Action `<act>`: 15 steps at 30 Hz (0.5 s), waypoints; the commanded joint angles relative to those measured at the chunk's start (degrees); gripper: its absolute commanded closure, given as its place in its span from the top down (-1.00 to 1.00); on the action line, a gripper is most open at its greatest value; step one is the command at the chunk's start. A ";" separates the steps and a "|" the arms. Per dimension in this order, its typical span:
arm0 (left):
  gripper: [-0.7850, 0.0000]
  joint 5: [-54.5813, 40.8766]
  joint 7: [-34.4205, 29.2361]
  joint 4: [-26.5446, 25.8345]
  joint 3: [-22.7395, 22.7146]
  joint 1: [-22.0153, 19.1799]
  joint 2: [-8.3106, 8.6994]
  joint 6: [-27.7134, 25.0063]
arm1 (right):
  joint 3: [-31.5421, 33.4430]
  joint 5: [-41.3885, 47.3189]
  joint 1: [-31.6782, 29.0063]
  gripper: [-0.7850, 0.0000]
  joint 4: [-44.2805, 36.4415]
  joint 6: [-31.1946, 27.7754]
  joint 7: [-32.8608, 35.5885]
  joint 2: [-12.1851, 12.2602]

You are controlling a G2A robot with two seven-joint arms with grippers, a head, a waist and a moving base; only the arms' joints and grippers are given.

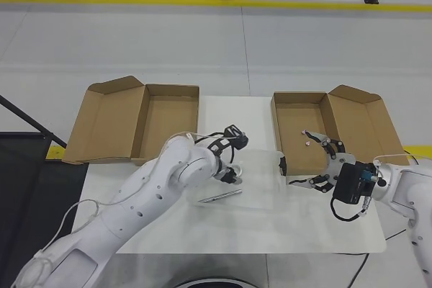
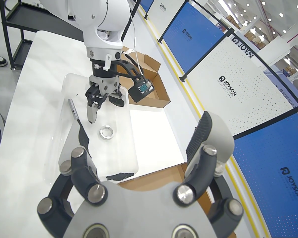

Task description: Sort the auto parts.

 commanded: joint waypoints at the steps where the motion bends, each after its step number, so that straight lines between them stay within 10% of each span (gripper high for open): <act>1: 0.91 0.32 -0.23 1.56 0.81 -0.86 -0.51 1.92 | 0.00 0.00 0.00 1.00 0.00 0.00 -0.01 0.00; 5: 0.69 1.31 -1.01 4.09 2.18 -2.01 -1.38 5.48 | 0.00 0.00 0.00 1.00 0.00 0.00 -0.01 0.00; 8: 1.00 0.69 -1.00 4.83 3.04 -2.40 -1.94 5.40 | 0.00 0.00 0.00 1.00 0.00 0.00 -0.01 0.00; 15: 1.00 0.69 -1.00 4.83 3.04 -2.40 -1.94 5.40 | 0.00 0.00 0.00 1.00 0.00 0.00 -0.01 0.00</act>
